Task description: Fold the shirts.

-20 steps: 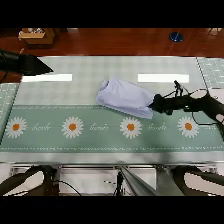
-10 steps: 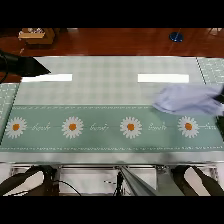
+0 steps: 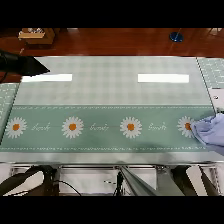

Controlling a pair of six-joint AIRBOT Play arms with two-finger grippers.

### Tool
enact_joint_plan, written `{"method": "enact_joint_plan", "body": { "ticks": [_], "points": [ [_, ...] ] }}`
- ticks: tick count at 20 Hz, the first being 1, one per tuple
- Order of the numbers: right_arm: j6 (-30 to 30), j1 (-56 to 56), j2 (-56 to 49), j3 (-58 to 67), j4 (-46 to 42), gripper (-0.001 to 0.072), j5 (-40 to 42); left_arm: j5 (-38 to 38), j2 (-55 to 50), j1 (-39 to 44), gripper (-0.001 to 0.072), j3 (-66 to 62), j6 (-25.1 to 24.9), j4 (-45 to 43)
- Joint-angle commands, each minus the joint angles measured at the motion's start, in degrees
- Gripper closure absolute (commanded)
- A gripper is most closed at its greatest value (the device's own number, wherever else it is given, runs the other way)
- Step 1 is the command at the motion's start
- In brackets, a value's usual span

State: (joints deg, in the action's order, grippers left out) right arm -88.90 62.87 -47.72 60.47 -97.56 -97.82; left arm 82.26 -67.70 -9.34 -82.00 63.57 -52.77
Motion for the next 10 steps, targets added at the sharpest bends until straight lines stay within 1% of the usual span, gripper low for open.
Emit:
{"method": "enact_joint_plan", "body": {
  "ticks": [1,6,8,10],
  "points": [
    [0.07,6.27,0.15,-5.88,-5.18,0.0692,-1.86,-3.69,-0.02,-0.07,0.0503,0.0,-1.38,-1.31],
    [0.0,8.09,0.48,-16.48,-17.0,0.0691,-1.6,-9.81,-0.02,-0.07,0.0512,0.0,-1.36,-5.51],
    [0.0,8.15,1.51,-20.5,-20.55,0.0691,-0.87,-10.32,-0.02,-0.2,0.0512,0.0,-1.36,-6.64],
    [0.04,8.13,1.53,-23.45,-22.18,0.0691,0.81,-10.29,-0.02,-0.79,0.0512,0.0,-1.36,-6.8]
  ]
}}
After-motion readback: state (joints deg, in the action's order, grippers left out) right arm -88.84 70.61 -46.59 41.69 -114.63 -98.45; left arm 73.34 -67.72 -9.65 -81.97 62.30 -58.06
